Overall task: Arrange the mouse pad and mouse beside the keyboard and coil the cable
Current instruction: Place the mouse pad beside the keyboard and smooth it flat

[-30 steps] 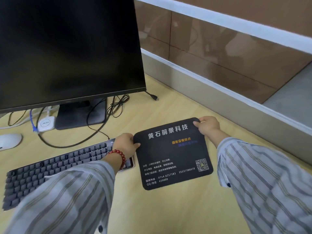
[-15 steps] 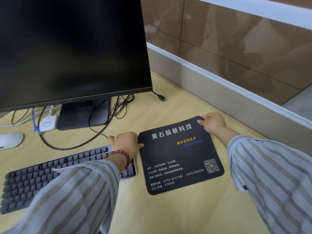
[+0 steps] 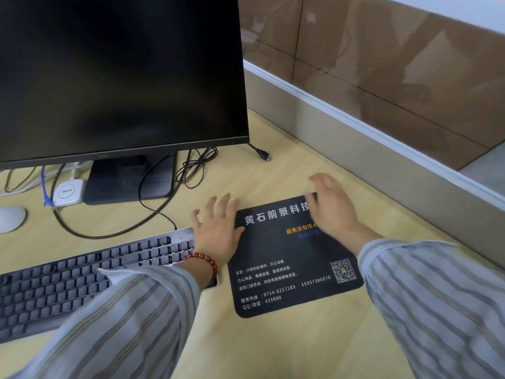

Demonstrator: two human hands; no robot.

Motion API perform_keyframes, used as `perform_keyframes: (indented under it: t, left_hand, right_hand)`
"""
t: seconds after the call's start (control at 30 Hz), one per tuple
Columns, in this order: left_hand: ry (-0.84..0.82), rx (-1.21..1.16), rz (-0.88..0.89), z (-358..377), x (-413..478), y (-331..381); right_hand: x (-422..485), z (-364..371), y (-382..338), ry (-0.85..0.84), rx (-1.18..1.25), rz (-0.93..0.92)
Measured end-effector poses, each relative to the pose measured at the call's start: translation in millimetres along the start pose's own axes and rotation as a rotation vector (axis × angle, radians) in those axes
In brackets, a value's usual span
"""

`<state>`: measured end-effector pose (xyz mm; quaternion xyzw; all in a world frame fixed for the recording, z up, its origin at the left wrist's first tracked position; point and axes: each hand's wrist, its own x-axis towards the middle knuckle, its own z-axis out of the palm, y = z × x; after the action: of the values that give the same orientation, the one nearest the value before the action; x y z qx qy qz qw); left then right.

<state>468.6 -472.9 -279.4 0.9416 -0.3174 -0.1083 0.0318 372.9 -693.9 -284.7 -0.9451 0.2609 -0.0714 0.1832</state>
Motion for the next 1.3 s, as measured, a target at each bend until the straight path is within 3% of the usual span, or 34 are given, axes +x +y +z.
perform_keyframes:
  t: [0.07, 0.13, 0.23, 0.5, 0.7, 0.9, 0.97, 1.07, 1.3]
  left_hand:
    - [0.025, -0.048, 0.125, 11, -1, 23]
    - [0.018, -0.088, 0.202, 26, 2, 47]
    - [-0.053, -0.161, 0.135, 51, 6, 63]
    - [-0.046, -0.066, 0.026, 66, 6, 57]
    - [-0.005, -0.102, -0.075, 67, 3, 52]
    - [0.021, -0.233, -0.220, 59, -5, 53]
    - [0.066, -0.222, -0.123, 59, -16, 64]
    - [0.054, -0.232, 0.001, 67, -39, 82]
    - [0.037, -0.100, 0.069, 85, -57, 63]
  right_hand:
    - [-12, 17, -19, -0.107, -0.049, -0.218]
    - [-19, 37, -32, -0.223, -0.088, -0.311]
    - [-23, 56, -24, -0.313, -0.120, -0.271]
    - [-19, 56, 1, -0.308, -0.204, -0.279]
    - [-18, 45, 39, -0.249, -0.252, -0.177]
    - [-25, 32, 39, -0.191, -0.263, 0.127]
    - [-39, 32, 19, -0.175, -0.207, 0.024]
    - [-67, 43, -12, -0.290, -0.128, -0.228]
    - [-93, 47, 22, -0.249, -0.194, -0.288]
